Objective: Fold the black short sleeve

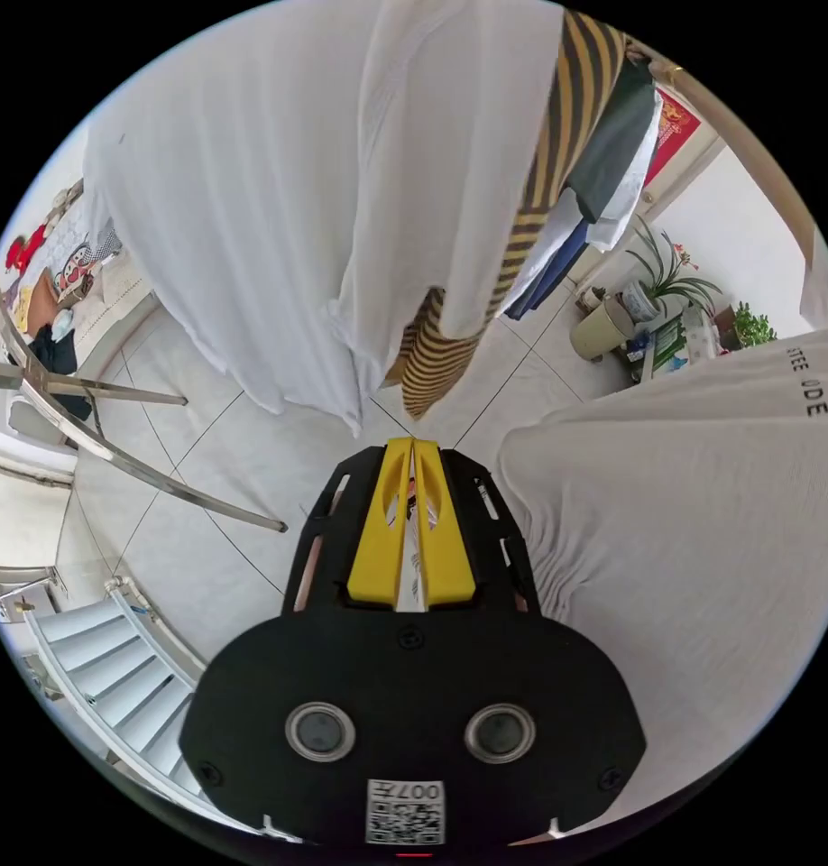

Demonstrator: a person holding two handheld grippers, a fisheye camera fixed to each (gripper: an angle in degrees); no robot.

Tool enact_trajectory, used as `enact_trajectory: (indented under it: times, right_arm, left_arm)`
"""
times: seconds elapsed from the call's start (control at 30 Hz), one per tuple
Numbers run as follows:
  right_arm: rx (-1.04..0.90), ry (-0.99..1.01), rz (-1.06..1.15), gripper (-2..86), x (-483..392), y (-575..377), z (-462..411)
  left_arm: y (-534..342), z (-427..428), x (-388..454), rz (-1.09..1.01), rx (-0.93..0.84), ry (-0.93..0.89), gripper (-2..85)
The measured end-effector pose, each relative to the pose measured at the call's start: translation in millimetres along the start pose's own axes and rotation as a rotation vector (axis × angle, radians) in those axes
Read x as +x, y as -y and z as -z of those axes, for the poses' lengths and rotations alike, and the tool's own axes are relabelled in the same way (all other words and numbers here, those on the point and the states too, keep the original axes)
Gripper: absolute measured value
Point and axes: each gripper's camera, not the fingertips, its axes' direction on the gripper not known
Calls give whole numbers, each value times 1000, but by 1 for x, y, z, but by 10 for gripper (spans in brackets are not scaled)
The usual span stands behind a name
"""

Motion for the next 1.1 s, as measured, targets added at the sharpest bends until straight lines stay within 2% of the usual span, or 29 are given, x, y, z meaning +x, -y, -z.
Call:
enact_trajectory:
  times: [0.2,0.37,0.57,0.7,0.87,0.97,1.1]
  right_arm:
    - [-9,-83,162,35,-45,38,22]
    - [-65,-74,307,28,-95,60,14]
    - [-62,-22,226,19,-99,-29,10]
    - [-74,45,88,16,-67,-111,27]
    - [-36,81,48,14,-26,-195,105]
    - [-23,58,-3,15,0,-239,166]
    - [14,-13,-80,15,27,-303,255]
  left_arm:
    - [6,9,-14,2,-27,-37,-10]
    - [28,19,-9,-110,-49,-54,-10]
    - [52,47,8,-188,22,-43,-9]
    - [66,58,24,-254,35,-85,-8]
    - [104,91,59,-382,124,-110,10]
    - [140,116,93,-463,208,-136,69]
    - [193,153,149,-533,416,-119,118]
